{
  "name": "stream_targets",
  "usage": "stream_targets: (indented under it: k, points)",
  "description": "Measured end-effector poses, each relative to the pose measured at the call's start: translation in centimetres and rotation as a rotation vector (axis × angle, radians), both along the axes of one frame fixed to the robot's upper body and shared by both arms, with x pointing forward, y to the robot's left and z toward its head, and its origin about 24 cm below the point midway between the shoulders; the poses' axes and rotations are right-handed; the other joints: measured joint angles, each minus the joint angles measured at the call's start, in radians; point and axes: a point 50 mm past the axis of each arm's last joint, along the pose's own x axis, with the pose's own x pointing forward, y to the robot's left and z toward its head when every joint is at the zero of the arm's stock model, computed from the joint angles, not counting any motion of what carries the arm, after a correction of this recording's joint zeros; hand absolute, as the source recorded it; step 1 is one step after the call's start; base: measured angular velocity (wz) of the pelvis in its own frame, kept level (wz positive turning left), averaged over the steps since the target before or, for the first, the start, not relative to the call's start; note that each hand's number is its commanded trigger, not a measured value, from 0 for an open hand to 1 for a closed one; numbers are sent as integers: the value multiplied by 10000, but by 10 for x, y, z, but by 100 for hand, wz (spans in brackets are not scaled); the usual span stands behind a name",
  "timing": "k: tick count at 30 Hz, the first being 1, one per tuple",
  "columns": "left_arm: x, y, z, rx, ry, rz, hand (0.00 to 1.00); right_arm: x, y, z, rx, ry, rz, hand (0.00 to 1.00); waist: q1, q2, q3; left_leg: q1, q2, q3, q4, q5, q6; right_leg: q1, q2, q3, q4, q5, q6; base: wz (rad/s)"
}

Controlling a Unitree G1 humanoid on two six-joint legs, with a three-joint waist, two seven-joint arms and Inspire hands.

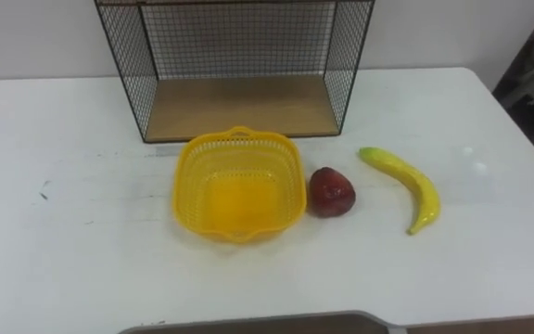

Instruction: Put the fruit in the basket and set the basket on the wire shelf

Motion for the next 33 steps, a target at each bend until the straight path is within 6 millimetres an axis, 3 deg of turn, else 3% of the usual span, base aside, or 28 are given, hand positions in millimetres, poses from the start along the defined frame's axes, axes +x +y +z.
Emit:
stream_targets:
  k: [5, 11, 17, 19, 22, 25, 29, 33]
  points:
    - [-9, 6, 3, 195, -16, 462, 0, 1, -16, 6, -754, -629, -3609, 0, -332, -145, -12, 28, -1, 88, -3, -2, -2, 14, 52, 58, 86, 11, -17, -5]
    - [1, 16, 7, 640, -948, 710, 0, 28, -59, 28, -2470, -1499, -6366, 0, -542, -187, -35, 80, 13, 260, -116, 1, -1, -72, 56, 191, 143, 3, -13, -9]
    - [0, 19, 9, 736, -1055, 628, 0, 71, -100, 76, -5175, -2067, -5288, 0, -591, -278, -66, 39, -7, 302, -132, 24, 36, -202, 93, 344, 175, 42, 33, -4]
    - [-1, 20, 10, 810, -1158, 519, 0, 95, -116, 113, -7113, -2589, -4584, 0, -606, -262, -71, -91, -31, 256, -104, 33, 51, -248, 99, 303, 160, 67, 61, 3]
    - [2, 22, 11, 878, -1337, 396, 0, 114, -127, 154, -9598, -2851, -3939, 0, -484, -267, -79, -180, -27, 252, -109, 45, 64, -358, 106, 297, 164, 124, 57, 5]
    - [4, 20, 10, 785, -1258, -23, 0, 128, -128, 191, -11605, -3284, -3481, 0, -302, -197, -69, -333, -10, 255, -87, 45, 64, -511, 118, 277, 162, 154, 49, -3]
    - [12, 16, 8, 654, -1394, -371, 0, 145, -122, 217, -13171, -3851, -2477, 0, -273, -199, -81, -506, -1, 237, -58, 53, 66, -633, 89, 122, 179, 183, 46, 5]
    - [14, 12, 7, 510, -1351, -778, 0, 170, -101, 248, -14744, -5196, -752, 0, -194, -216, -73, -386, -15, 257, -314, 196, 42, -651, 97, 180, 177, 196, 25, -2]
